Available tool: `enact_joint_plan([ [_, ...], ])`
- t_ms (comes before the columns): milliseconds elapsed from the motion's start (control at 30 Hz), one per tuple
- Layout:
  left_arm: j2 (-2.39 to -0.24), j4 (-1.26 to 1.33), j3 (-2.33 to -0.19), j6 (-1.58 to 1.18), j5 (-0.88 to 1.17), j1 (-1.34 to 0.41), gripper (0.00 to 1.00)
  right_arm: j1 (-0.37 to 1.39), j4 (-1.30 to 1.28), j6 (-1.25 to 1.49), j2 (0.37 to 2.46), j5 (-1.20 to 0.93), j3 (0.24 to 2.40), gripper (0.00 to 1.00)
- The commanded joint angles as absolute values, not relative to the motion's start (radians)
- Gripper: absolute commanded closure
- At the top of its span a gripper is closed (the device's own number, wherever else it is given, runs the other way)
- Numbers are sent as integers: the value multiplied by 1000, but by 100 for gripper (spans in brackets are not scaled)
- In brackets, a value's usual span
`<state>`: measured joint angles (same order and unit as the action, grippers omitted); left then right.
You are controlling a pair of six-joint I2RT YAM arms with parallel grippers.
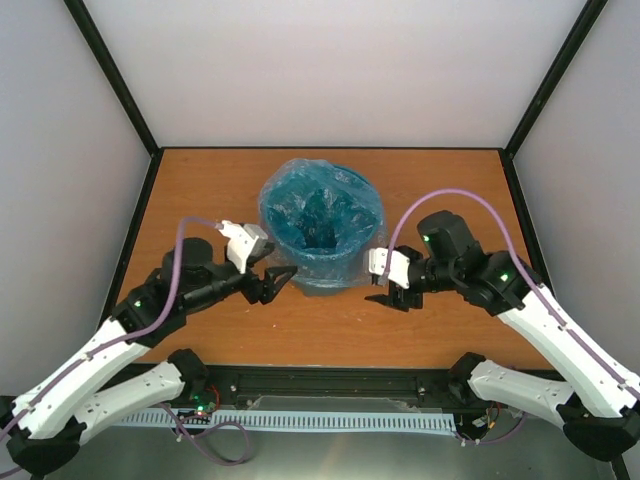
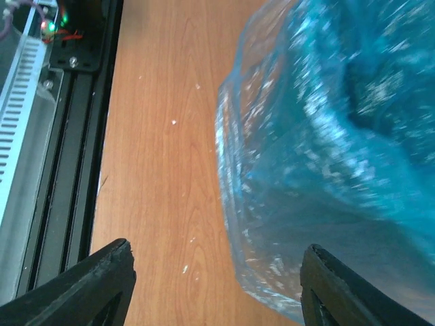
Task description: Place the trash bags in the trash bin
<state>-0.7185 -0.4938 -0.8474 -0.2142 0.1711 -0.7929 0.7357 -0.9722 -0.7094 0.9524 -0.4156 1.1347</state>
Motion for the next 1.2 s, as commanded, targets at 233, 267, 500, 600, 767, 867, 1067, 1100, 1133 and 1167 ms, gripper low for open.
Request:
enact_joint_plan([
  [233,-867,-614,-1167,-291,-328,-792,14,744,-928,-564,1018,-190,1412,38],
  [267,-886,-627,-1186,-291,-344,-792,14,743,-893,-560,1017,-159,1413,39],
  [500,-949,-625,-1189,-287,-414,-780,14,744,-767,-601,1095,79,1415,40],
  [600,-985,-626,-1192,-284,-459,-760,17,744,-744,-619,1144,85,1421,40],
  [767,-1033,-625,-1175,-293,-525,-735,22,744,-717,-649,1229,78,1445,40],
  [867,-1038,-588,-1156,-287,-496,-703,25,744,-693,-669,1263,98,1461,39],
  [1067,-1089,-587,-1177,-269,-509,-650,35,744,-659,-695,1325,127,1483,42],
  [1100,-1096,-584,-1178,-268,-493,-643,36,744,-658,-703,1336,129,1484,43],
  [1133,-1103,-575,-1176,-268,-467,-635,38,744,-651,-709,1344,132,1483,46],
  [1167,-1106,-567,-1175,-266,-452,-631,39,744,-649,-710,1348,133,1483,47],
])
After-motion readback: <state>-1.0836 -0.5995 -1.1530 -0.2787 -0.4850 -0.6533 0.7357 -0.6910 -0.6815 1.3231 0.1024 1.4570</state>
